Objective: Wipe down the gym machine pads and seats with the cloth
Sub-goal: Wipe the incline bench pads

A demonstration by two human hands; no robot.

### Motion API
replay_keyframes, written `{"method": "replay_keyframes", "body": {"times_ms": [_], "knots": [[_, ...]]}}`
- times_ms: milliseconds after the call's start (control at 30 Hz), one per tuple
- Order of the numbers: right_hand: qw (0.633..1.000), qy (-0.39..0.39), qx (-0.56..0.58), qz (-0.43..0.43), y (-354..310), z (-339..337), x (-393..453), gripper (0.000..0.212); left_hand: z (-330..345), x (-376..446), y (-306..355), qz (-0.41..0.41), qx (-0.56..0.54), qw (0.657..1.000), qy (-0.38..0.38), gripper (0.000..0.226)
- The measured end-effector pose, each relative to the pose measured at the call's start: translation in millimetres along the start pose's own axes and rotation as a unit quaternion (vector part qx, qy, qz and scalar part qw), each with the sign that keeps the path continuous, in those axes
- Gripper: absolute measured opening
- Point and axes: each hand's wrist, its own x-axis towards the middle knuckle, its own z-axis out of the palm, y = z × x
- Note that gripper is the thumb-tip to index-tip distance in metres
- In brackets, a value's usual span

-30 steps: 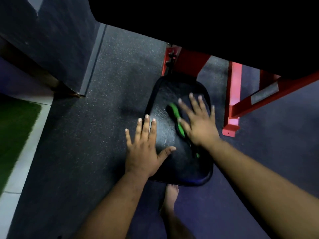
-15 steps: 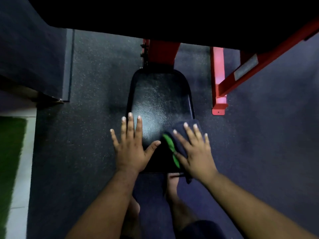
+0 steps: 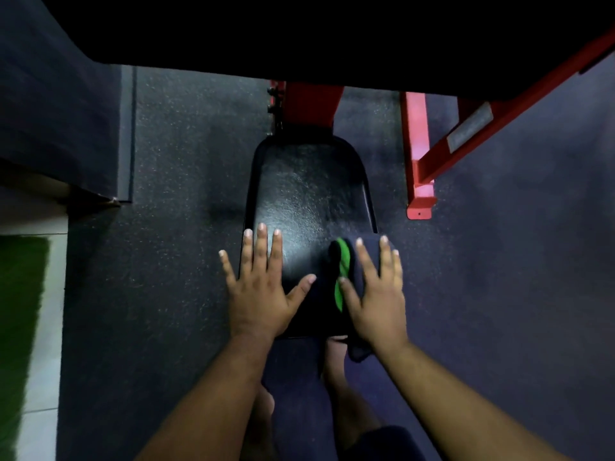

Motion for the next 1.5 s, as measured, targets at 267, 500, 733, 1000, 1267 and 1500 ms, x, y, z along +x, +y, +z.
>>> {"method": "replay_keyframes", "body": {"times_ms": [267, 500, 733, 1000, 1267, 1500], "knots": [[0.999, 0.019, -0.039, 0.031, -25, -2, 45, 0.074, 2, 1, -2, -0.001, -0.006, 1.000, -0.001, 0.093], [0.998, -0.022, -0.056, 0.018, -27, -8, 82, 0.072, 2, -1, -1, 0.003, -0.009, 1.000, 0.005, 0.090], [0.980, -0.062, -0.153, -0.106, -121, -7, 211, 0.062, 4, 1, -2, -0.010, -0.009, 0.999, 0.036, 0.093], [0.966, -0.083, -0.175, -0.169, -70, -26, 198, 0.067, 2, 2, -1, -0.018, -0.013, 1.000, 0.007, 0.091], [0.890, -0.129, -0.201, -0.388, -141, -4, 223, 0.059, 3, 1, -3, -0.011, -0.020, 1.000, 0.017, 0.087], [0.971, -0.025, -0.156, -0.177, -31, -14, 84, 0.070, -1, -1, -3, -0.013, -0.036, 0.999, 0.000, 0.093]]}}
